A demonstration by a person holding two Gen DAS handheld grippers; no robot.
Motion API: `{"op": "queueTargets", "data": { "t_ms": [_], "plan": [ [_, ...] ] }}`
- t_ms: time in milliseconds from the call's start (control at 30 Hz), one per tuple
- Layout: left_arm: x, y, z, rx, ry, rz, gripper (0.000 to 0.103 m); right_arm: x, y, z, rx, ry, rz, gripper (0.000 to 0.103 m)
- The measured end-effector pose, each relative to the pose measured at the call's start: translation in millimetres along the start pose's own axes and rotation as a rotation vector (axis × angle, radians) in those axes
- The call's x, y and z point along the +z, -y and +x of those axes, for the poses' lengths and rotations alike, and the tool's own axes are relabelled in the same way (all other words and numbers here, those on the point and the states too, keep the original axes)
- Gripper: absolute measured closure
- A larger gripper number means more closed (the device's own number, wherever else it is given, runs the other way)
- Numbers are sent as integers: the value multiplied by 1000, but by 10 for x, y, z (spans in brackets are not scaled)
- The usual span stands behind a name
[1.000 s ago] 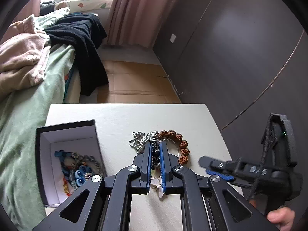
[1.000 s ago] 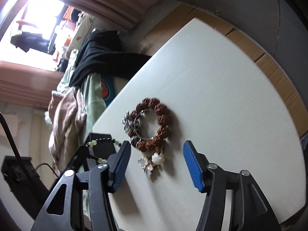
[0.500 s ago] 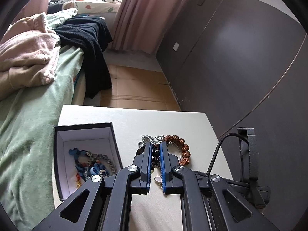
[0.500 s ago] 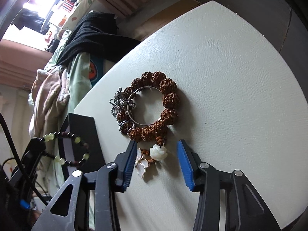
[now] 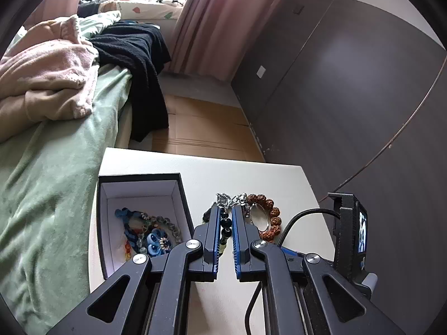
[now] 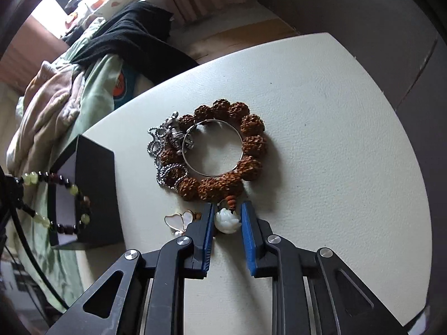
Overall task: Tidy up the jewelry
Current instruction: 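Carry the black-and-green bracelet into the box with the left gripper while the right gripper grasps the brown bead bracelet, then lift the brown bead bracelet with white pendant and lower it into the box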
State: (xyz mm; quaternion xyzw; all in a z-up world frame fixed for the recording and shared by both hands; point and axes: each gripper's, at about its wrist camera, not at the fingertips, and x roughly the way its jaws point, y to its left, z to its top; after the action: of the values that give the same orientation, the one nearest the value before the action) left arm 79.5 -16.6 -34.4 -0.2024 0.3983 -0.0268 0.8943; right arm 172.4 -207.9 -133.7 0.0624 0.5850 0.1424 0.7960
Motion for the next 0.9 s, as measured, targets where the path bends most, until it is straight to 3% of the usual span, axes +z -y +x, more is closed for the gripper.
{"op": "queueTargets", "data": {
  "t_ms": [200, 600, 900],
  "plan": [
    [-20, -17, -79, 2, 9, -2, 95, -42, 205, -114, 104, -9, 73, 83],
    [-53, -92, -303, -3, 40, -11, 95, -130, 507, -908, 481, 190, 180, 83],
    [-17, -200, -446, -5, 71, -33, 95, -146, 259, -1099, 579, 276, 148, 83]
  ]
}}
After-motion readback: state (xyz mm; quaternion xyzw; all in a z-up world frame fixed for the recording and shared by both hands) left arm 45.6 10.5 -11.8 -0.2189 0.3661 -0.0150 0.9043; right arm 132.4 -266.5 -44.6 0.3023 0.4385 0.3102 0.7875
